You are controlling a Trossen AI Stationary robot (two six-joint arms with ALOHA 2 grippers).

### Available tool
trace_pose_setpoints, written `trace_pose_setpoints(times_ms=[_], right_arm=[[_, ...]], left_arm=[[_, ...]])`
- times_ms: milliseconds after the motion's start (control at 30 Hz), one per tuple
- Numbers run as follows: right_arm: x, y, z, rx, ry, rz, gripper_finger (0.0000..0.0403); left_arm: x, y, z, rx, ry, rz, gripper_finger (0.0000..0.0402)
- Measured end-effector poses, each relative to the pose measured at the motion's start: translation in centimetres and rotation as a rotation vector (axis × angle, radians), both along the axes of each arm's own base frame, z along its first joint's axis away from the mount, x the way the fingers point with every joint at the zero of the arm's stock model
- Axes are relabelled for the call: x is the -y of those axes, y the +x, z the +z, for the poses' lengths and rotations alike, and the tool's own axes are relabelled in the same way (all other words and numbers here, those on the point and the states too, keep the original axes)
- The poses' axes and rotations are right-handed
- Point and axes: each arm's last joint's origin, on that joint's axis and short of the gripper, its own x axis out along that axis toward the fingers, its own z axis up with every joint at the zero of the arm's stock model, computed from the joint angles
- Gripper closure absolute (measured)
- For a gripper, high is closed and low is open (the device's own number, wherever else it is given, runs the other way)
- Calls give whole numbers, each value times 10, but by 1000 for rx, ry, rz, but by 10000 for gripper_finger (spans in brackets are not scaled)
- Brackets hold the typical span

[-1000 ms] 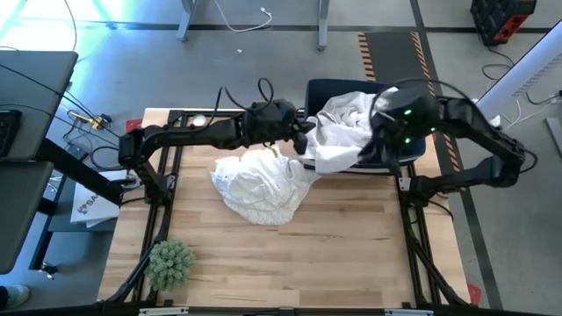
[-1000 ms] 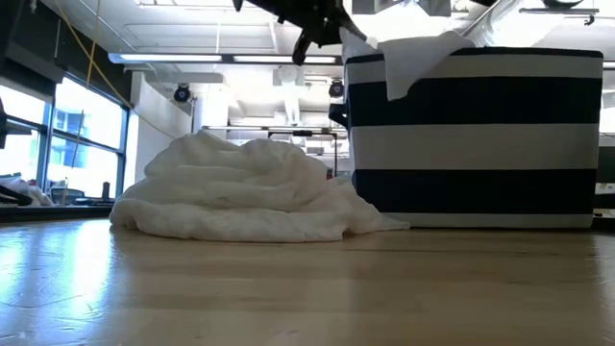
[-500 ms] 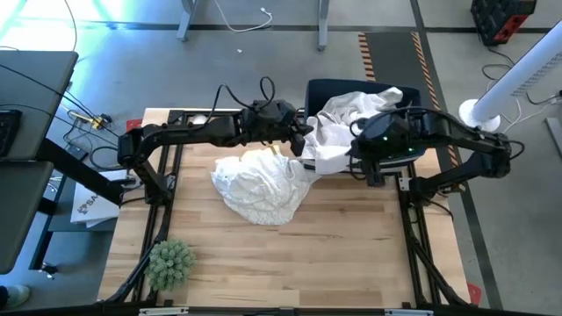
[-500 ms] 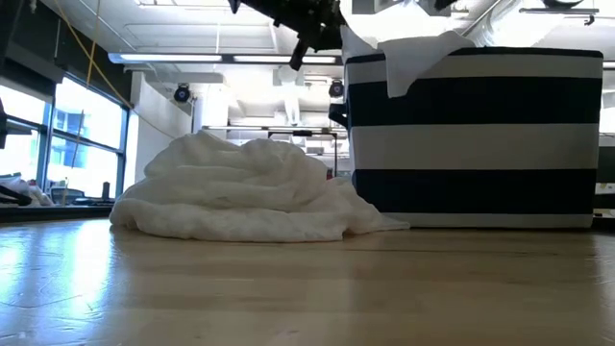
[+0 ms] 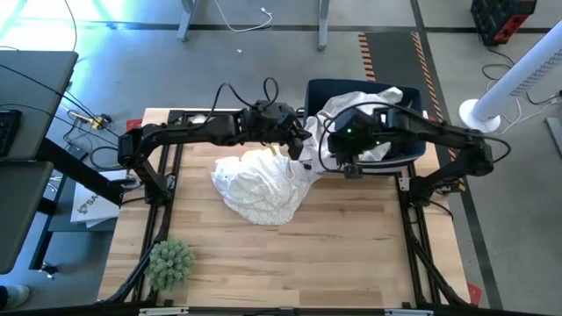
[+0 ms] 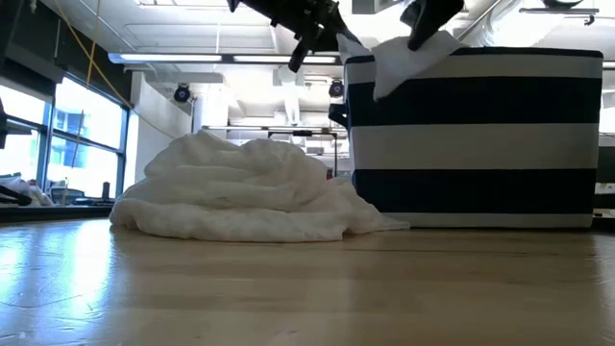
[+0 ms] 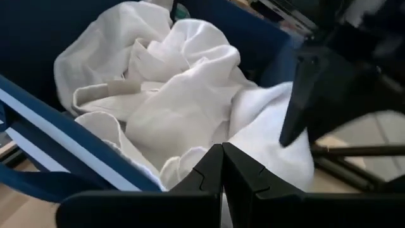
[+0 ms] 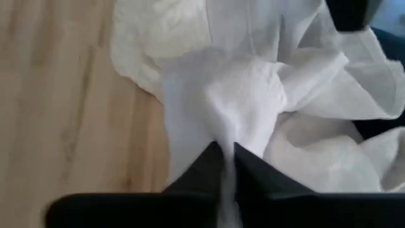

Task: Sort clothes
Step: Put the white shirt into the blue laundry organizer

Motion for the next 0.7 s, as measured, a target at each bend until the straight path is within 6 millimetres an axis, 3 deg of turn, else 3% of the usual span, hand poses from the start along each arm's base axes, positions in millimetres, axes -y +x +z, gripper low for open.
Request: trace_pose_setpoints(times_ms=[233, 467, 567, 700], right_arm=[[12, -17, 18, 120, -10, -187, 399], [51, -33, 28, 201, -178, -545, 400], [75, -36, 9, 141, -150, -612, 401], [98, -43, -44, 47, -28, -646, 402]], left_arm=[[12, -7, 23, -102, 84, -41, 399], [25, -17, 39, -137, 124, -26, 399], [33, -23, 45, -145, 130, -24, 399], [42, -36, 53, -161, 109, 3, 399]])
